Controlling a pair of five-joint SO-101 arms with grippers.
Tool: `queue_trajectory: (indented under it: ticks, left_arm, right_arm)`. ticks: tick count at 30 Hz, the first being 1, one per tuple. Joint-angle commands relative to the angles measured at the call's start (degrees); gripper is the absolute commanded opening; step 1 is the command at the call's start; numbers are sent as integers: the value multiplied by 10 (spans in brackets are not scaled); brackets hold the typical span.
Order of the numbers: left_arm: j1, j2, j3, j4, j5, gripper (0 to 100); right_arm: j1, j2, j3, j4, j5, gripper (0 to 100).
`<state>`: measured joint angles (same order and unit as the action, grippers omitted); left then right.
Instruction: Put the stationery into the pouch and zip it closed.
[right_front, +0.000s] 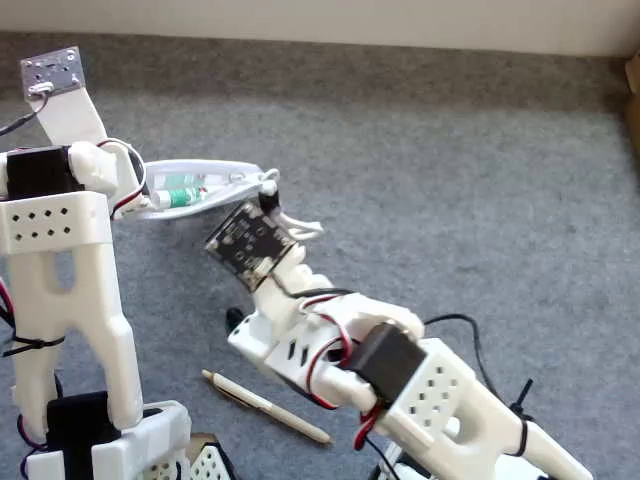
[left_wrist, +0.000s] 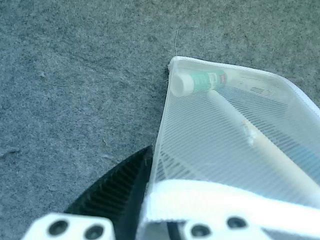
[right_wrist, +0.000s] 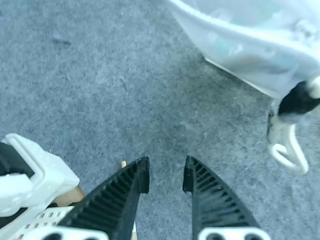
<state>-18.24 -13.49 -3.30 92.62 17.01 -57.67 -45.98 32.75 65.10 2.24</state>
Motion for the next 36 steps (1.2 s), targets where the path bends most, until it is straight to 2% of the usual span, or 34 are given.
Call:
queue_trajectory:
  ticks: [1,5,13,18,36]
  left_arm:
    - [-18,-8,-3,-11,7,5]
    - [-18,-8,-3,-11,7,5]
    - [-18,-8,-3,-11,7,5]
    - [-18,-8,-2,-11,6,5]
    - [-18,-8,-2,-11,5,5]
  right_arm:
    - [-32,3,43,-59,-6,113]
    - [-58,20,92,-99,-6,113]
    - [-96,164,102,-132,-6,115]
    - [-105,244,102,-184,-6,115]
    - [-127,393,92,-232,-4,115]
